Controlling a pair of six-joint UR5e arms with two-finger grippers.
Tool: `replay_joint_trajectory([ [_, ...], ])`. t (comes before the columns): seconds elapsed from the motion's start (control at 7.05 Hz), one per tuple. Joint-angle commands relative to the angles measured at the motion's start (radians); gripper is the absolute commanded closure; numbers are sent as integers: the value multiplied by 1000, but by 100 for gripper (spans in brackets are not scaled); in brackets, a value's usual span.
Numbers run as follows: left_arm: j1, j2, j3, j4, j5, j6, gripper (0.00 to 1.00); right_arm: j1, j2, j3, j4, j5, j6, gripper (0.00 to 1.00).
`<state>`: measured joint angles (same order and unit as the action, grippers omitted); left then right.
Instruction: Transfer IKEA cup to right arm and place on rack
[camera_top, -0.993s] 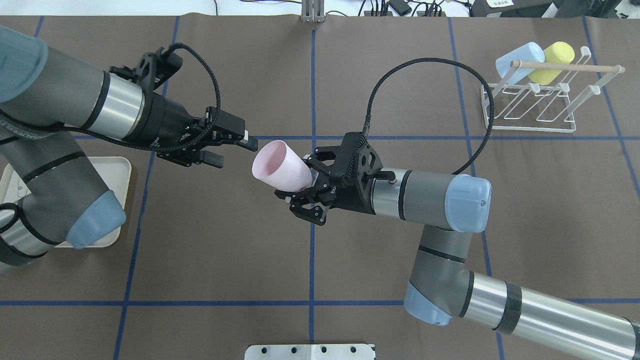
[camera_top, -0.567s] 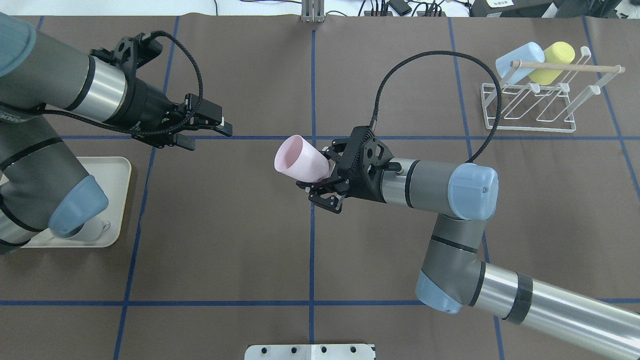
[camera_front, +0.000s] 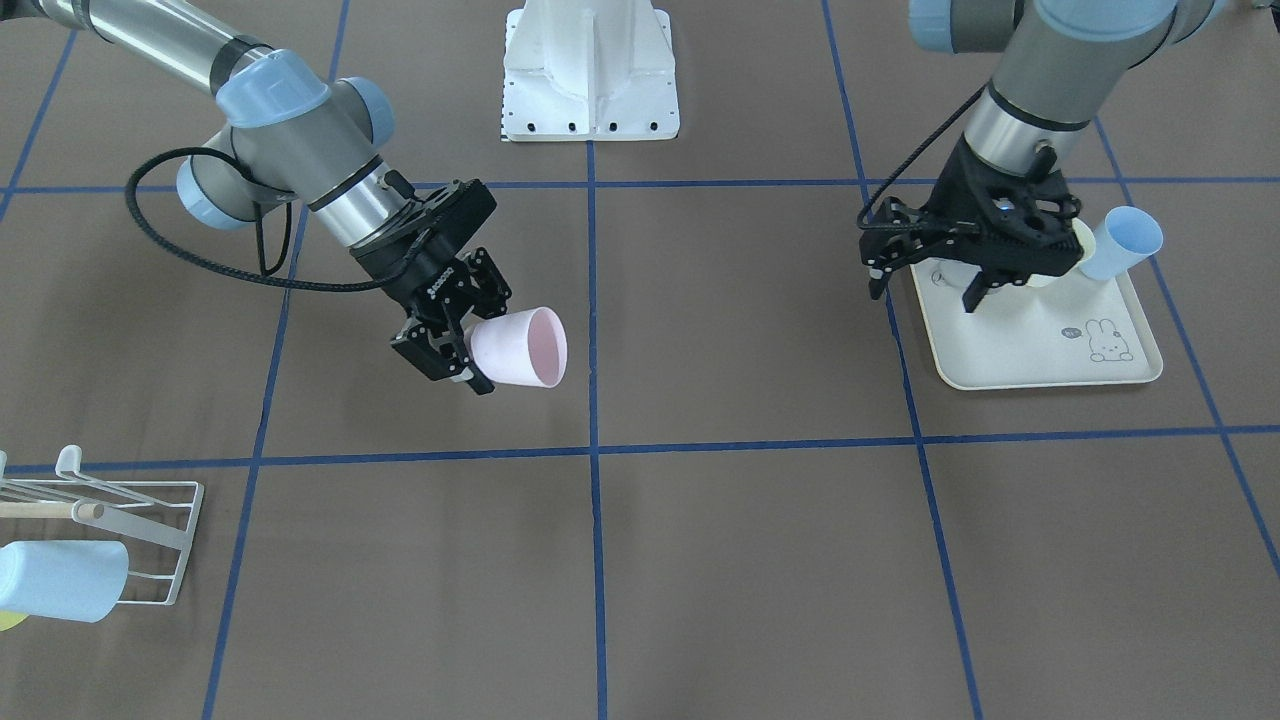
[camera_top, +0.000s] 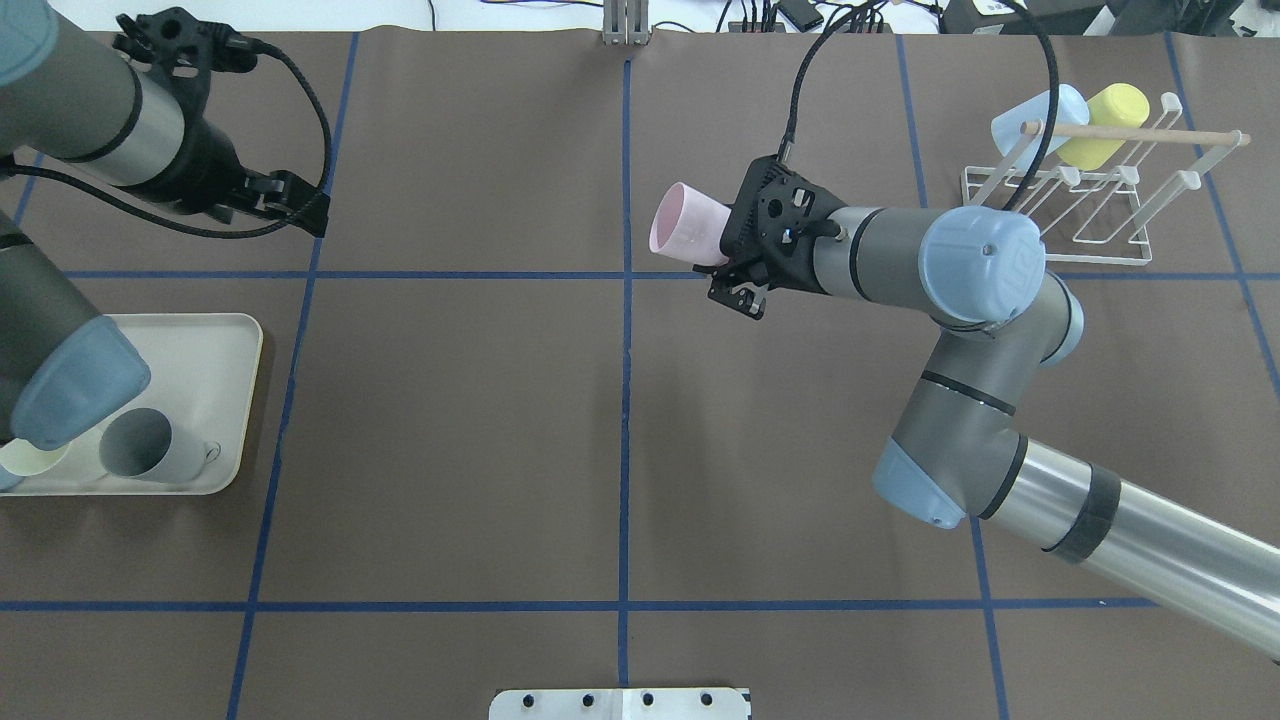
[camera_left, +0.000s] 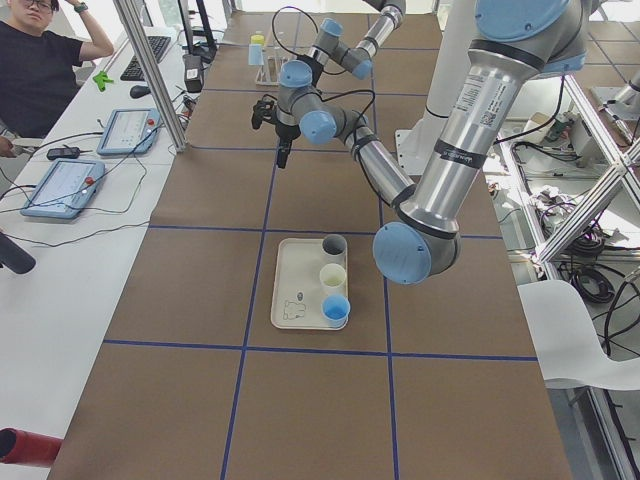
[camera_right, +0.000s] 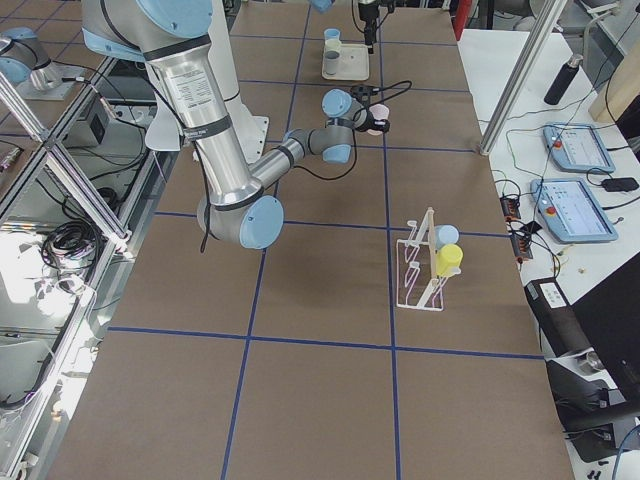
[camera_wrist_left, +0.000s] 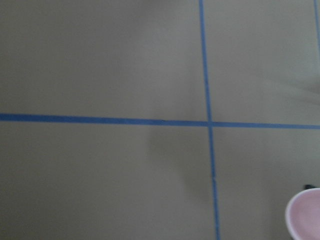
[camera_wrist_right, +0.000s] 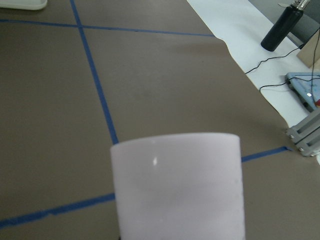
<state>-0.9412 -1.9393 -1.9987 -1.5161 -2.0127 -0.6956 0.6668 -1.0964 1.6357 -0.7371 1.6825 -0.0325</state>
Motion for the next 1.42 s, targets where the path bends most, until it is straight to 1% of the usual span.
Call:
replay_joint_trajectory([
  [0.0,-75,88,-51,37,8,178,0,115,0,152,-335,-6,-242,90],
  [0.14,-88,91,-52,36,-13,182,0,178,-5,215,-455,-12,-362,93],
  [0.28,-120,91,-52,34,-108,182,0,251,-17,234,-488,-10,-509,94],
  [0.43,-129,91,-60,30,-174,174,0,320,-46,234,-492,-10,-667,97],
  [0.57,-128,92,-61,30,-176,168,0,383,-75,240,-492,-6,-830,100],
  [0.71,-128,92,-61,30,-178,169,0,439,-83,225,-520,-16,-992,100],
  [0.85,-128,92,-61,30,-178,168,0,476,-77,214,-550,-97,-1226,100],
  [0.99,-128,92,-61,30,-178,162,0,494,-76,208,-580,-156,-1382,100],
  [1.28,-128,92,-61,30,-178,162,0,520,-95,152,-568,-194,-1484,100],
])
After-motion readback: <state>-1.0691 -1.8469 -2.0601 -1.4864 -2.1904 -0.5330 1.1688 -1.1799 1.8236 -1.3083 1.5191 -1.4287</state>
